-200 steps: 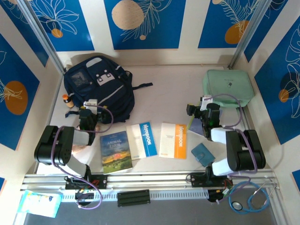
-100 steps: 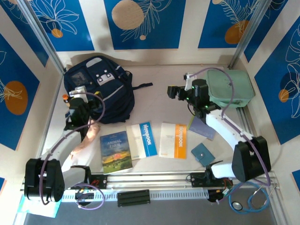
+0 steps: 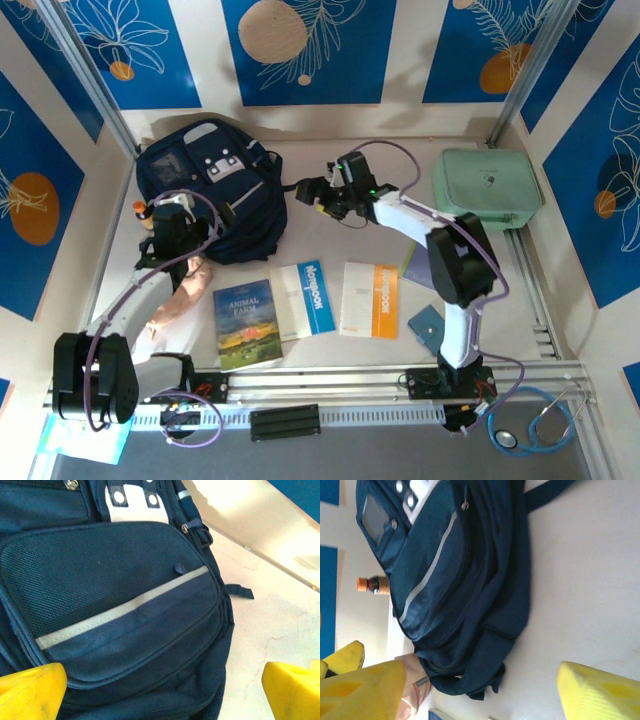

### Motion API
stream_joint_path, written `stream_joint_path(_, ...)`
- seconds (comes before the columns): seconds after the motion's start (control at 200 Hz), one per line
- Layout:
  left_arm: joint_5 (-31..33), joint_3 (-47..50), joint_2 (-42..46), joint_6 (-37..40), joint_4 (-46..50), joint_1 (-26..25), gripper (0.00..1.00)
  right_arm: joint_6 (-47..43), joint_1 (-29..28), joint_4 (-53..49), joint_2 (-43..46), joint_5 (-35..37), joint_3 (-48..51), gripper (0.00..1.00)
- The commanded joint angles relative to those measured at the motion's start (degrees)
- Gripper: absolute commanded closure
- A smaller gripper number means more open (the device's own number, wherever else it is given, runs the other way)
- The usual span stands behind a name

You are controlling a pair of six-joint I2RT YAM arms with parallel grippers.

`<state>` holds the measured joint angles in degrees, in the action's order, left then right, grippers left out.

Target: Pack books, pencil case, and school supplies into a backpack

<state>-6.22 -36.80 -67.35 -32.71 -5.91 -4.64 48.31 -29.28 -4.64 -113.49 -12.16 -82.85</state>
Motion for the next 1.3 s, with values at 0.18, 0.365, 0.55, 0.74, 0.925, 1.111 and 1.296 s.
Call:
stream_joint_path(0.18,-3.4,0.1,-0.8,0.7,2.7,-0.3,0.00,7.5,-2.0,-5.7,-14.9,-4.5,-16.1,0.43)
stream_joint_path(0.365,-4.6,-0.2,-2.3,1.2,3.5,-0.3,0.00,6.7,-2.6,-9.9,-23.0,-4.6,-26.1,0.51)
stream_joint_path(0.55,-4.8,-0.9,-3.9,1.9,3.8,-0.3,0.00,6.5,-3.2,-12.3,-27.3,-3.3,-30.9,0.59)
stream_joint_path(0.74,-9.8,-2.9,-7.6,3.3,2.5,-0.3,0.00,5.3,-3.1,-11.8,-30.2,-6.6,-34.1,0.81)
stream_joint_path(0.925,-15.1,-5.2,-12.9,3.6,1.3,-0.3,0.00,4.0,-2.4,-9.1,-25.5,-4.9,-29.7,1.00)
stream_joint_path(1.111,-24.0,-7.5,-17.3,3.7,-0.1,-2.1,0.00,0.9,-0.2,-4.1,-14.2,-0.9,-17.4,1.00)
stream_joint_path(1.296,-22.3,-7.6,-18.6,3.1,-1.1,-5.8,0.00,0.0,3.4,-0.5,-3.0,3.1,-4.2,1.00)
